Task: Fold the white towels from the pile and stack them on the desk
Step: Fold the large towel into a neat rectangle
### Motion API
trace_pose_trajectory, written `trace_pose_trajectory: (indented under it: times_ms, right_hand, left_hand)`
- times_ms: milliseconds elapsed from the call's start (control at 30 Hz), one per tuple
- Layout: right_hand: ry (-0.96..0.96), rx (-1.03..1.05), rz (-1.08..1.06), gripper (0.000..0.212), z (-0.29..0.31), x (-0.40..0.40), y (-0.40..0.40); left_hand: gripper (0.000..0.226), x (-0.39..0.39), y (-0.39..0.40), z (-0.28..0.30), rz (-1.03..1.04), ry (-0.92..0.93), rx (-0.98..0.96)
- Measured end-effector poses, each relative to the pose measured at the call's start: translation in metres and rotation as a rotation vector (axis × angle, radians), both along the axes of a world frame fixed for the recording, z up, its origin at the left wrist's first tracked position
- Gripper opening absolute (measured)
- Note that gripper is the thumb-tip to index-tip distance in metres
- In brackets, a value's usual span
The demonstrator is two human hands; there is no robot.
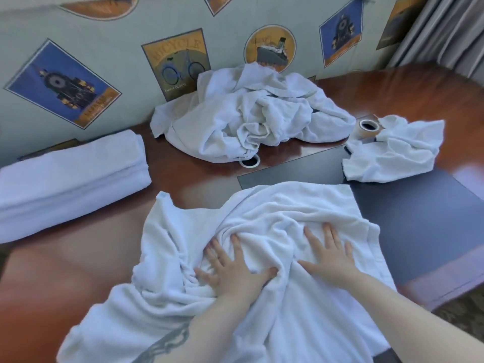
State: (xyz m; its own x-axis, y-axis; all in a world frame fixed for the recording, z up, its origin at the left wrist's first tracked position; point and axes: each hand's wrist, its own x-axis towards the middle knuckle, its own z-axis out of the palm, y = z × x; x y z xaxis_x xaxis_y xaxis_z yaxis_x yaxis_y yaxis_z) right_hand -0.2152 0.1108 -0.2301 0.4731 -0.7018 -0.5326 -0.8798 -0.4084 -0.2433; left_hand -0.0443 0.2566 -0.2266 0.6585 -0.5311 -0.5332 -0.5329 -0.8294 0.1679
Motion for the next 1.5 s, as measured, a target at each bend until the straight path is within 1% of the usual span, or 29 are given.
trace_pose_trajectory:
  times_ms: [167,333,500,567,633,667,700,733,767,800,833,867,900,933,967,1000,1033,1067,1100,1167,1267,1333,1400,1500]
  right_hand:
    - [0.032,0.043,0.071,0.097,0.004,0.007,-0.051]
    - [0.072,0.067,0.227,0.109,0.004,0.020,-0.111]
    - [0.099,0.051,0.353,0.106,0.003,0.030,-0.168]
    - [0.079,0.051,0.371,0.104,0.000,0.028,-0.177]
    - [0.040,0.034,0.352,0.101,-0.003,0.015,-0.181]
    - [0.015,0.032,0.328,0.100,-0.003,0.007,-0.181]
    - [-0.005,0.047,0.305,0.099,-0.002,0.000,-0.180]
    - [-0.016,0.068,0.286,0.099,0.000,-0.004,-0.178]
    - [-0.015,0.081,0.256,0.099,0.004,-0.006,-0.175]
    - [0.002,0.076,0.209,0.099,0.008,-0.001,-0.172]
    - [0.014,0.044,0.146,0.093,0.013,0.008,-0.166]
    - [-0.018,-0.025,0.076,0.082,0.019,0.021,-0.158]
    - [-0.114,-0.127,0.003,0.067,0.025,0.036,-0.150]
    - [-0.257,-0.227,-0.060,0.054,0.031,0.052,-0.139]
    - [-0.421,-0.300,-0.098,0.044,0.037,0.070,-0.127]
    - [-0.560,-0.330,-0.103,0.038,0.043,0.090,-0.116]
    - [-0.645,-0.303,-0.074,0.035,0.049,0.113,-0.106]
    - [-0.672,-0.243,-0.021,0.035,0.054,0.138,-0.098]
    - [-0.654,-0.182,0.046,0.035,0.058,0.162,-0.092]
    - [-0.560,-0.130,0.189,0.038,0.059,0.209,-0.087]
    - [-0.424,-0.125,0.378,0.040,0.053,0.268,-0.073]
    - [-0.318,-0.136,0.491,0.039,0.045,0.297,-0.055]
    - [-0.198,-0.136,0.567,0.040,0.035,0.317,-0.037]
    - [-0.071,-0.141,0.589,0.053,0.024,0.334,-0.023]
  left_hand:
    - [0.142,-0.004,-0.050,-0.004,0.138,0.031,-0.021]
    - [0.143,-0.005,-0.088,-0.007,0.252,0.007,-0.002]
    - [0.143,-0.005,-0.126,0.002,0.373,0.053,-0.007]
    - [0.144,0.000,-0.135,0.007,0.365,0.100,0.018]
    - [0.141,0.009,-0.133,0.011,0.298,0.132,0.038]
    - [0.134,0.017,-0.127,0.012,0.260,0.130,0.025]
    - [0.122,0.027,-0.119,0.013,0.226,0.108,-0.014]
    - [0.104,0.037,-0.107,0.015,0.210,0.068,-0.089]
    - [0.081,0.050,-0.095,0.016,0.211,0.020,-0.200]
    - [0.056,0.063,-0.084,0.018,0.231,-0.012,-0.338]
    - [0.035,0.075,-0.073,0.020,0.262,-0.020,-0.474]
    - [0.021,0.089,-0.064,0.024,0.293,-0.025,-0.591]
    - [0.018,0.103,-0.056,0.029,0.316,-0.056,-0.664]
    - [0.022,0.120,-0.050,0.032,0.329,-0.110,-0.685]
    - [0.026,0.138,-0.044,0.035,0.332,-0.173,-0.668]
    - [0.030,0.158,-0.040,0.036,0.326,-0.223,-0.629]
    - [0.034,0.178,-0.036,0.036,0.310,-0.244,-0.567]
    - [0.038,0.196,-0.032,0.037,0.288,-0.235,-0.489]
    - [0.043,0.212,-0.029,0.037,0.256,-0.207,-0.409]
    - [0.051,0.235,-0.026,0.034,0.160,-0.150,-0.293]
    - [0.053,0.243,-0.034,0.027,0.052,-0.055,-0.245]
    - [0.048,0.241,-0.038,0.018,0.036,-0.047,-0.241]
    - [0.036,0.244,-0.037,0.013,0.074,-0.081,-0.236]
    - [0.021,0.261,-0.026,0.016,0.130,-0.099,-0.237]
